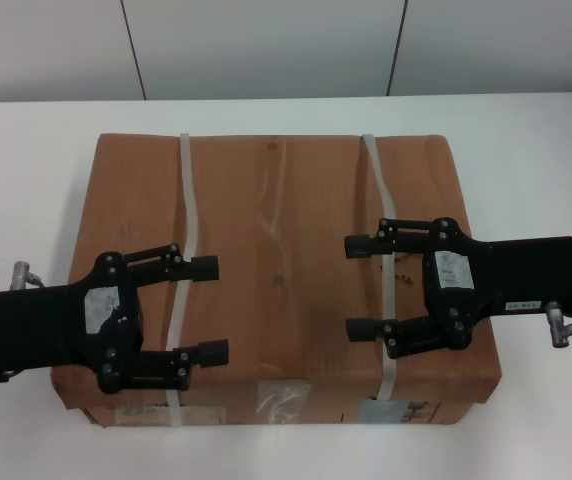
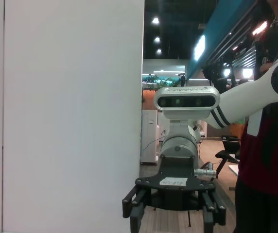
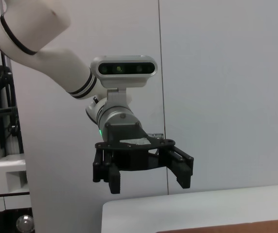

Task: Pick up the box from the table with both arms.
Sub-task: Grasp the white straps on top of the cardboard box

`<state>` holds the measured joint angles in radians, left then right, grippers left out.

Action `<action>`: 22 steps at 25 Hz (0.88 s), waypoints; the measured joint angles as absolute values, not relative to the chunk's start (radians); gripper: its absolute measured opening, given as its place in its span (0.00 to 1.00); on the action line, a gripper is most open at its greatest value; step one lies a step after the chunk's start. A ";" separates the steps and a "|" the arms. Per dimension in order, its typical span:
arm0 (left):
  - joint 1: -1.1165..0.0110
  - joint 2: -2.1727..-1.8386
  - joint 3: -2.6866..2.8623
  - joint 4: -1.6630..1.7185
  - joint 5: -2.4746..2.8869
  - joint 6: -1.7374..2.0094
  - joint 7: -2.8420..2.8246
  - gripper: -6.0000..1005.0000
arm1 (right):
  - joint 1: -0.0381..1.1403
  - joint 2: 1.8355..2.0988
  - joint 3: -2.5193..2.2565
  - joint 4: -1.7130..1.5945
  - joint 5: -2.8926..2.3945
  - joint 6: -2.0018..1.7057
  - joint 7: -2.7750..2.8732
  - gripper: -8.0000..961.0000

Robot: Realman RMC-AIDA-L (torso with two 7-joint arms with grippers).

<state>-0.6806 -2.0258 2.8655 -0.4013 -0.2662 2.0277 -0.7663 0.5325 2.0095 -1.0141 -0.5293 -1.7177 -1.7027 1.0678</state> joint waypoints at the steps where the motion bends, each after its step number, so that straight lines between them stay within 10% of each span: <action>1: -0.681 -2.026 2.866 -0.401 -0.266 2.028 -0.766 0.81 | 0.532 2.009 -1.014 -0.529 -1.717 -1.703 1.068 0.91; 22: -0.676 -2.029 2.865 -0.402 -0.281 2.017 -0.765 0.81 | 0.532 2.009 -1.014 -0.529 -1.715 -1.711 1.068 0.91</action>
<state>-0.6763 -2.0289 2.8654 -0.4019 -0.2807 2.0170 -0.7654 0.5323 2.0095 -1.0139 -0.5292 -1.7153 -1.7110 1.0678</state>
